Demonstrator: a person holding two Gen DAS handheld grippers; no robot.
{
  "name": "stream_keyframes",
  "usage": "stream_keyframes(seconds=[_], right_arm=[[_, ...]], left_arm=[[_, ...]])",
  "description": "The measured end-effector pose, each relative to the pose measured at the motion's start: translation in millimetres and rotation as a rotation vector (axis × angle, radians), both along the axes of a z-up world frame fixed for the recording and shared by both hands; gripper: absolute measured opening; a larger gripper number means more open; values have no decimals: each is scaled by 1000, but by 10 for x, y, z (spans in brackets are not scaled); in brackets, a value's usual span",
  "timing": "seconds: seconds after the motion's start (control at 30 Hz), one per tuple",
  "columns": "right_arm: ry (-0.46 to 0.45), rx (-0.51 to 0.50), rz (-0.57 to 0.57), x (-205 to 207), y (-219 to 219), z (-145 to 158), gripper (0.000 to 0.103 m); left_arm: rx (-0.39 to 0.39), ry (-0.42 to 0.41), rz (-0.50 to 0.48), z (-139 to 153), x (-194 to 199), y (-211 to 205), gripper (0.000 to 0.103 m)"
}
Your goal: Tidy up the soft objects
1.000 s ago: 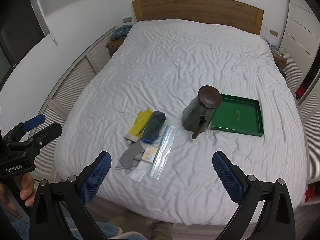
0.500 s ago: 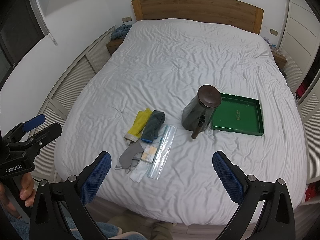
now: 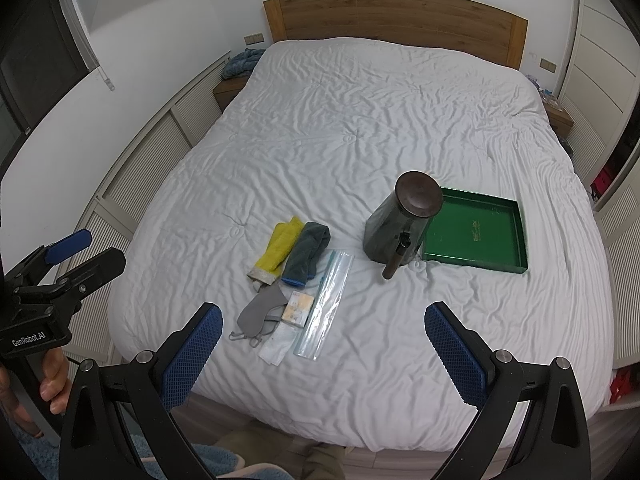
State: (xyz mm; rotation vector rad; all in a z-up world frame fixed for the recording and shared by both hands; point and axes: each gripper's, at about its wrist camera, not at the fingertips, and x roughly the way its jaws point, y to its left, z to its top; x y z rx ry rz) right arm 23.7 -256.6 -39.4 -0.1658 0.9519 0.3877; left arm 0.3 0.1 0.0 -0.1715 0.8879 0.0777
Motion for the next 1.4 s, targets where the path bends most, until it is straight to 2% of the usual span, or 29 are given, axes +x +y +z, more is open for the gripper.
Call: stream_keyframes(seconds=[0.27,0.33,0.53,1.07,1.4], right_arm=[[0,-1,0,0,3,10,103],[-1,-2,0,-4,5,12,103],[1,-2,0,4,-6,-2,103],[0,-4,0,9,-7,-7,103],[4,-1,-2,39,-15,-18,103]], left_arm=[[-2,2,-2,0,2,-1,102],[-1,1,-3,-104,-19,-60,102],[0,2,-3,-141,-15,-99,102],[-3,5,-2,-121,-8,-81,102],[-5,9,-4,-278,-11,-149,102]])
